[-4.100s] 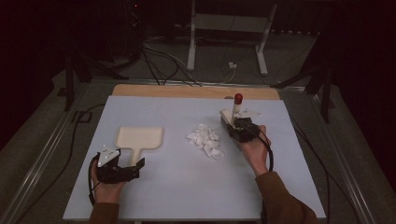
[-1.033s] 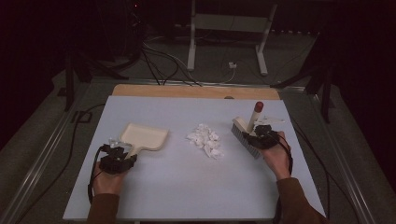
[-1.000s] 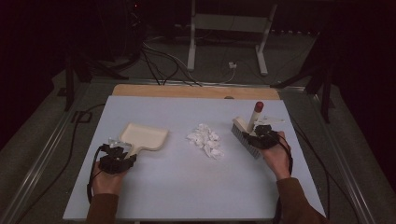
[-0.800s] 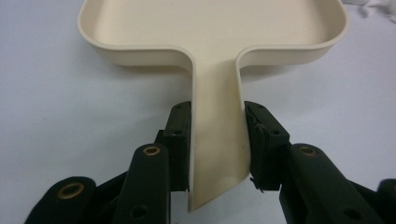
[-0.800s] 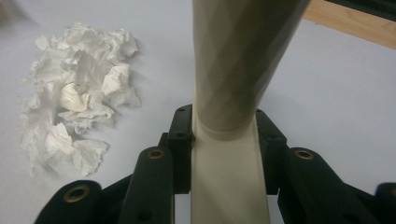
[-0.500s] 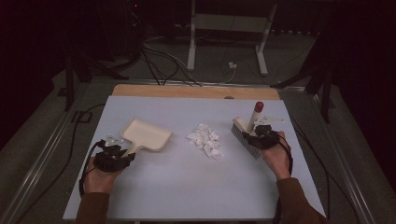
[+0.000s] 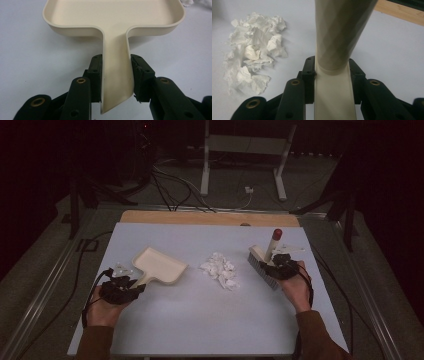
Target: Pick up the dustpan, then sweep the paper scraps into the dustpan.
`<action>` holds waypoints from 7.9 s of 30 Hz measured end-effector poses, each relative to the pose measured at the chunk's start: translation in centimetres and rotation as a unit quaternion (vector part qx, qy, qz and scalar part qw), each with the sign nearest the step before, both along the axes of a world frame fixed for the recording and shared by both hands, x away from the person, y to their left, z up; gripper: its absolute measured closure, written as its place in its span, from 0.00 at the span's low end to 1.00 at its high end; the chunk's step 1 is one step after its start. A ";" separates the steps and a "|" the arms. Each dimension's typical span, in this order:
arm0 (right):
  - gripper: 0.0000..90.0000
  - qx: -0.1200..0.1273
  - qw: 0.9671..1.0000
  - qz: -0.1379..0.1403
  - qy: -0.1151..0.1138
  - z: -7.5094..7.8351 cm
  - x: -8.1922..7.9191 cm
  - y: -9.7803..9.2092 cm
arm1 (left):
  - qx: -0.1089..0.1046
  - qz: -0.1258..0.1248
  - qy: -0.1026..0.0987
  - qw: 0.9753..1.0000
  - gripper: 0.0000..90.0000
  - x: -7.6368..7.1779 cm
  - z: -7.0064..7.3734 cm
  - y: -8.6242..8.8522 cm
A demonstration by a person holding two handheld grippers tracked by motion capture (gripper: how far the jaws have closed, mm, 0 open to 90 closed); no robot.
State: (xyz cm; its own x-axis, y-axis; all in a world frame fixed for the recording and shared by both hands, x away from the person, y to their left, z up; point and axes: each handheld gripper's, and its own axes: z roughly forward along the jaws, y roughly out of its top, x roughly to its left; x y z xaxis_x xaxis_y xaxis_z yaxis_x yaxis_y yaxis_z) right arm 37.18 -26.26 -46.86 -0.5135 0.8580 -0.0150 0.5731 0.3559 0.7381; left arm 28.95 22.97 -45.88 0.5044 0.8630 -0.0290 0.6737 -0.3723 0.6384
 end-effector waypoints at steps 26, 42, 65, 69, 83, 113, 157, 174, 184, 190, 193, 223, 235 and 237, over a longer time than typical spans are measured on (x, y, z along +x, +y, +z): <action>0.74 0.001 1.000 -0.001 0.001 0.0 0.0 0.0 | 0.022 -0.084 -0.007 0.996 0.73 -0.1 0.9 -0.5; 0.74 -0.008 1.000 -0.010 -0.005 0.2 0.0 0.6 | 0.051 -0.150 0.003 0.987 0.73 0.7 1.1 -2.3; 0.74 0.006 1.000 0.006 -0.016 1.7 2.8 3.5 | 0.047 -0.195 0.019 0.979 0.73 1.4 0.3 -4.3; 0.74 -0.004 1.000 0.009 -0.020 2.1 3.4 4.0 | 0.043 -0.194 0.017 0.980 0.73 1.4 0.3 -4.4; 0.74 -0.009 0.999 0.028 -0.026 2.0 5.3 5.9 | 0.039 -0.208 0.023 0.977 0.73 1.3 0.2 -4.8; 0.74 -0.049 0.988 0.139 -0.036 -0.4 5.3 10.4 | 0.038 -0.221 0.030 0.974 0.73 1.4 -0.3 -5.4; 0.74 -0.062 0.969 0.233 -0.055 -0.6 2.8 12.6 | 0.036 -0.229 0.034 0.972 0.73 1.4 -0.4 -5.7; 0.74 -0.058 0.964 0.251 -0.058 -0.7 2.1 13.3 | 0.035 -0.229 0.034 0.972 0.73 1.4 -0.4 -5.7; 0.74 -0.059 0.963 0.257 -0.058 -0.6 1.8 13.7 | 0.034 -0.231 0.034 0.972 0.73 1.4 -0.4 -5.8; 0.74 -0.064 0.960 0.266 -0.061 -0.6 1.4 14.1 | 0.034 -0.231 0.034 0.972 0.73 1.4 -0.4 -5.8; 0.74 -0.063 0.959 0.271 -0.062 -0.6 1.3 14.1 | 0.034 -0.231 0.034 0.972 0.73 1.4 -0.4 -5.8; 0.74 -0.064 0.958 0.258 -0.111 0.6 0.1 15.2 | 0.035 -0.232 0.033 0.972 0.73 1.4 -0.4 -5.9; 0.74 -0.064 0.971 0.205 -0.102 0.5 1.0 14.1 | 0.035 -0.232 0.034 0.972 0.73 1.4 -0.4 -5.9; 0.74 -0.073 0.971 0.205 -0.102 0.4 1.1 14.1 | 0.034 -0.232 0.034 0.972 0.73 1.4 -0.4 -5.9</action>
